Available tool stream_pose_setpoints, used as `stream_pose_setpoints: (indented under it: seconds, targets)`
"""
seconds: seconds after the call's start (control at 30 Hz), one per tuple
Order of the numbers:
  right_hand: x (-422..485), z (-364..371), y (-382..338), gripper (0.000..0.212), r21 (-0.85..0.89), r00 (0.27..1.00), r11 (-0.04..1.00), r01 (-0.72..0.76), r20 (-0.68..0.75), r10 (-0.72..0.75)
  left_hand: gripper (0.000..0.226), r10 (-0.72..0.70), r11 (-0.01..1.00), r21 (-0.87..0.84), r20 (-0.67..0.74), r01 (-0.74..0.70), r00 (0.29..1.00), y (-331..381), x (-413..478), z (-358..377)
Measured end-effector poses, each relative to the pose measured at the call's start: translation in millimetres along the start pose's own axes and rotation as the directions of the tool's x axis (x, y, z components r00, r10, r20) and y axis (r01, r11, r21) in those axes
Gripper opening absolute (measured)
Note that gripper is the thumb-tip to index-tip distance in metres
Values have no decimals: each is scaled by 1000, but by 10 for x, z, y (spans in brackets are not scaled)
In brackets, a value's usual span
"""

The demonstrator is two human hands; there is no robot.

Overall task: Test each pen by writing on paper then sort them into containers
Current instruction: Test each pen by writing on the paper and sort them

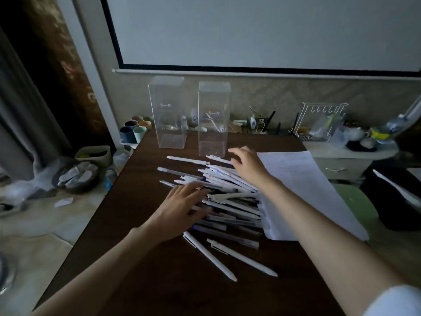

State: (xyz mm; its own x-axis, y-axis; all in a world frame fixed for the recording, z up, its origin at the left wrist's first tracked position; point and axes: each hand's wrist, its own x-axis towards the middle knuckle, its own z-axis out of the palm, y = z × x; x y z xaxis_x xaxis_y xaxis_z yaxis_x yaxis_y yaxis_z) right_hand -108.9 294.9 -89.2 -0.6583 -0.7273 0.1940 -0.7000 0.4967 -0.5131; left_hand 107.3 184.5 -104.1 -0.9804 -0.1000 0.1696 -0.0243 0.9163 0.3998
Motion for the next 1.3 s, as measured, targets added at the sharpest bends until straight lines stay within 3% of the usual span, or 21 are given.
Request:
stream_pose_setpoints:
  seconds: [0.13, 0.23, 0.4, 0.53, 0.87, 1.0, 1.07, 1.17, 1.3]
  targets:
    - [-635, -263, 394, 35, -143, 998, 988, 53, 42, -47, 87, 226, 946, 161, 295, -281, 928, 327, -215, 189]
    - [-1125, -350, 764, 45, -345, 998, 939, -10, 51, 29, 83, 312, 871, 270, 344, -412, 886, 508, -178, 401]
    - [-1426, -281, 890, 51, -336, 970, 936, -109, 170, 174, 61, 178, 882, 384, 267, -274, 947, 527, 129, 592]
    - [-1447, -260, 848, 48, -359, 970, 924, -133, 145, 196, 55, 27, 874, 468, 226, -133, 974, 408, 364, 582]
    - [-1599, -210, 791, 58, -383, 967, 907, -175, 107, 231, 54, -91, 854, 521, 123, 14, 988, -192, 852, 388]
    - [-1784, -215, 645, 101, -339, 967, 926, -165, 128, 219, 54, -103, 851, 523, 103, 34, 989, -300, 967, 333]
    - [-1742, -271, 640, 90, -232, 966, 952, -202, 116, 233, 55, -101, 847, 530, 102, 32, 990, -287, 960, 338]
    - [-1401, -420, 840, 47, -141, 974, 965, -221, 22, 226, 56, -102, 862, 504, 71, 53, 992, -212, 901, 374]
    - [-751, -556, 1196, 41, -110, 976, 972, -207, 48, 213, 57, -90, 942, 324, -17, 91, 996, 51, 845, 459]
